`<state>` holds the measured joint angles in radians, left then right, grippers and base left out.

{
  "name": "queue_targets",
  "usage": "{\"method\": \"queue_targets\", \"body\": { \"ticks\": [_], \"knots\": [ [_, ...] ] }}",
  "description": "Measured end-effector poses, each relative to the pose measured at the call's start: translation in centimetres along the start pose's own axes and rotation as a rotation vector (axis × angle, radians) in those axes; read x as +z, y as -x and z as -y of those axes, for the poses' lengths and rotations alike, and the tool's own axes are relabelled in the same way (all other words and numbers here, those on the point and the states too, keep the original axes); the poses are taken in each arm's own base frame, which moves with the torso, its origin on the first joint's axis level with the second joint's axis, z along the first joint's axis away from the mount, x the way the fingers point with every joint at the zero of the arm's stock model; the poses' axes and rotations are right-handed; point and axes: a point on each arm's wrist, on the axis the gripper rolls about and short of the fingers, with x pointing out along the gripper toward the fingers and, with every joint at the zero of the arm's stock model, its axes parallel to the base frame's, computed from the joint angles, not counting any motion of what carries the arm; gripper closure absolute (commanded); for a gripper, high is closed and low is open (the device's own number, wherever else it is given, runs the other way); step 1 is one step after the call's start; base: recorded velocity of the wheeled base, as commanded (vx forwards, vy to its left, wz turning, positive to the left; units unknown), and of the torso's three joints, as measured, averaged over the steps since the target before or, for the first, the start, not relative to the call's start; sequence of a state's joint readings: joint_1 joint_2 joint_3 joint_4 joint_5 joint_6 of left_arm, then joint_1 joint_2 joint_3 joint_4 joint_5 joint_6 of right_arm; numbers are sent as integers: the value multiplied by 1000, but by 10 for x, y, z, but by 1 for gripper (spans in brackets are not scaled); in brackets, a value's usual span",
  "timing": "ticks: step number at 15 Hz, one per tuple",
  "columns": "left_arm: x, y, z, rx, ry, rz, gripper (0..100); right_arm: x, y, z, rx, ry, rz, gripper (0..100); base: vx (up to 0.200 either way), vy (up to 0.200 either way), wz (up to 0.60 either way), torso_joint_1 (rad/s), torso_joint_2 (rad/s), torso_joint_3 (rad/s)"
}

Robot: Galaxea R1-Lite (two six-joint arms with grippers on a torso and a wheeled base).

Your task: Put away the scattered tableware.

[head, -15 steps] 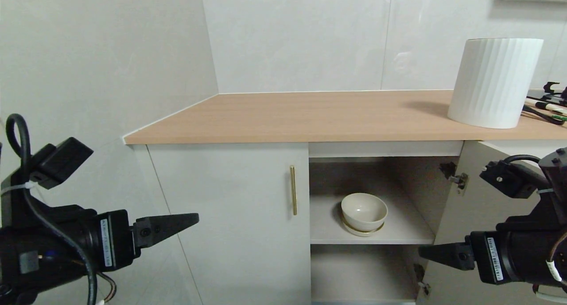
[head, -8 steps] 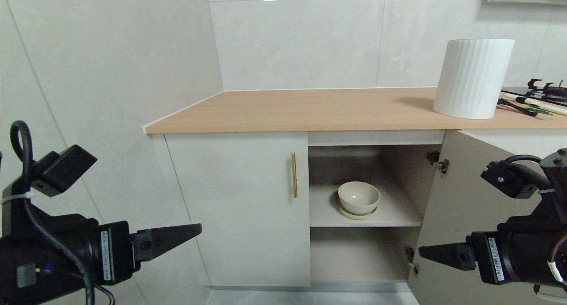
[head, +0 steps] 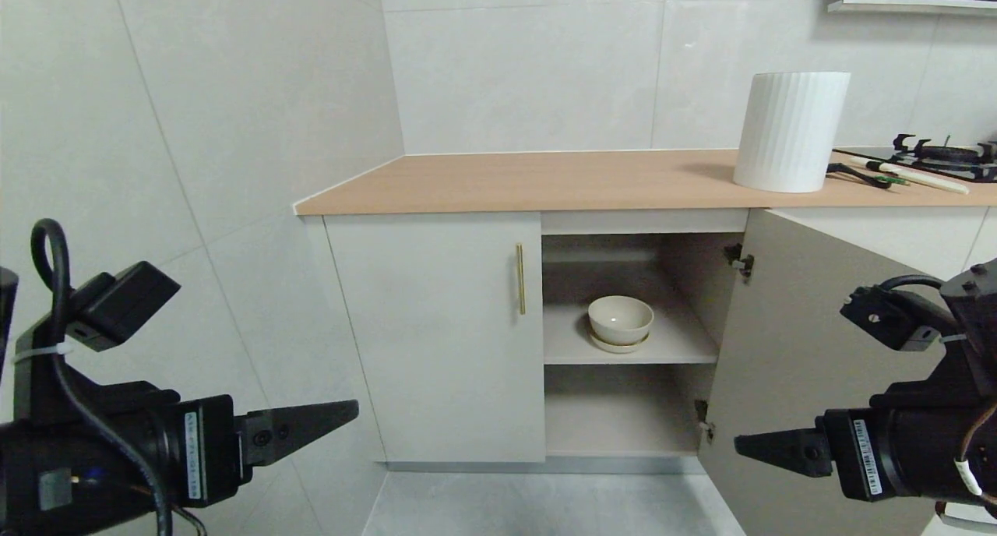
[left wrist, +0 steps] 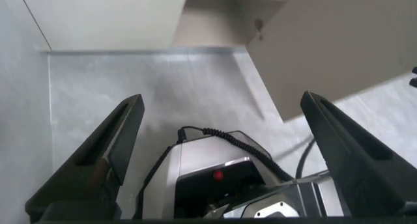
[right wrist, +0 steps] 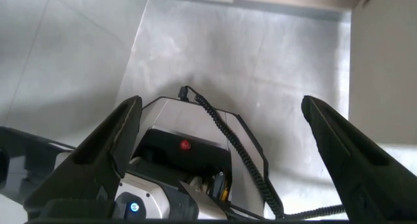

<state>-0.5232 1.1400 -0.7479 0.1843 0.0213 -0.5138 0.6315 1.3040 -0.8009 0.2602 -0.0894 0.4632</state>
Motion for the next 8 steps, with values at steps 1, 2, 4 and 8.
{"method": "queue_targets", "body": {
  "ticks": [1,2,4,8],
  "knots": [
    [0,0,0,0,0,0,0,0,0,0,0,1,-2,0,0,0,0,0,0,0],
    [-1,-1,0,2,-5,-4,0,-1,0,0,-5,1,-10,0,0,0,0,0,0,0],
    [-2,-1,-1,3,-8,-7,0,-1,0,0,-5,1,-9,0,0,0,0,0,0,0],
    [-3,-1,-1,6,-8,-11,0,-1,0,0,-6,1,-9,0,0,0,0,0,0,0]
  ]
}}
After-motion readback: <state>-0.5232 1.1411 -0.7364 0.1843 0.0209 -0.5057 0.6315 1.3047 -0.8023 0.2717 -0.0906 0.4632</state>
